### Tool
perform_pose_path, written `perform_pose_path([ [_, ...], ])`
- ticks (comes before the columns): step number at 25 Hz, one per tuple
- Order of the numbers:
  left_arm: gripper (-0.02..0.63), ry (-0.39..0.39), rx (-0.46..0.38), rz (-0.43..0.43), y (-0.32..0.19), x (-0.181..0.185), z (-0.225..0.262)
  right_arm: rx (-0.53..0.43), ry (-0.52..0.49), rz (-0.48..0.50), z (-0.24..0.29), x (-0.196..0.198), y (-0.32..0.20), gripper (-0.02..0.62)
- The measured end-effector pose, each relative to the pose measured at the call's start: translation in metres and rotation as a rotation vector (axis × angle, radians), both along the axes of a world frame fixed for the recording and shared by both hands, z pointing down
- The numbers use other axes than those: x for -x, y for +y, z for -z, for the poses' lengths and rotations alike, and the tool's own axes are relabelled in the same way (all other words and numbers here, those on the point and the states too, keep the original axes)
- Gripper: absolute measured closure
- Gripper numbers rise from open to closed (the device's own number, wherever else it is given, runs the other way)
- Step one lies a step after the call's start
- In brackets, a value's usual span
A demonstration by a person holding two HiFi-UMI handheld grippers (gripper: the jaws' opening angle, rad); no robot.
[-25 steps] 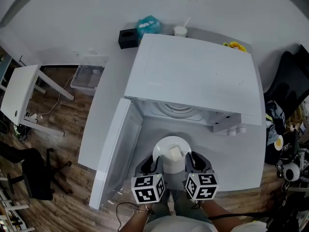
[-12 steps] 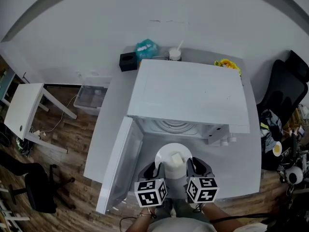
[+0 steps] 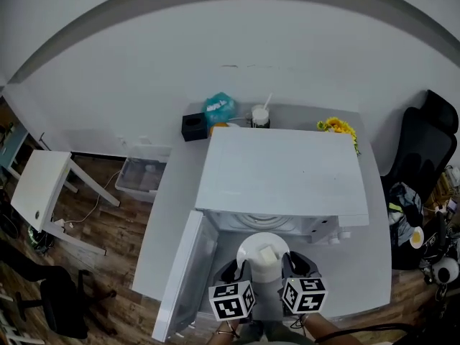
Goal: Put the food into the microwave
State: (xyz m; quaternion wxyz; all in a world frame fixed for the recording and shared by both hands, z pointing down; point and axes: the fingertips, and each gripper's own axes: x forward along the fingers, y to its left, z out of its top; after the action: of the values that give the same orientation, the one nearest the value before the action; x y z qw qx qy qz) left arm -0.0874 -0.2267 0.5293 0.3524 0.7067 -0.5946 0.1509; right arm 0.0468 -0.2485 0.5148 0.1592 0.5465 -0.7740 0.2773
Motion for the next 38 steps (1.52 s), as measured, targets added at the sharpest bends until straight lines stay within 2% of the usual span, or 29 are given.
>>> perform_pose_path([
  [20,0.499,-0.030,-0.064,0.041,-0.079,0.017,-0.010,-0.042,-0.067,-0.067,-0.015,0.013,-0.072,0.529],
  [28,0.499,-0.009,-0.105,0.062,-0.110,0.018,-0.012,-0.086,-0.086,-0.126,-0.017,0.013,-0.098,0.531],
  [38,0.499,-0.025,-0.148,0.057,-0.133,0.017,-0.014,-0.106,-0.102,-0.189,-0.023,0.010,-0.111,0.531],
])
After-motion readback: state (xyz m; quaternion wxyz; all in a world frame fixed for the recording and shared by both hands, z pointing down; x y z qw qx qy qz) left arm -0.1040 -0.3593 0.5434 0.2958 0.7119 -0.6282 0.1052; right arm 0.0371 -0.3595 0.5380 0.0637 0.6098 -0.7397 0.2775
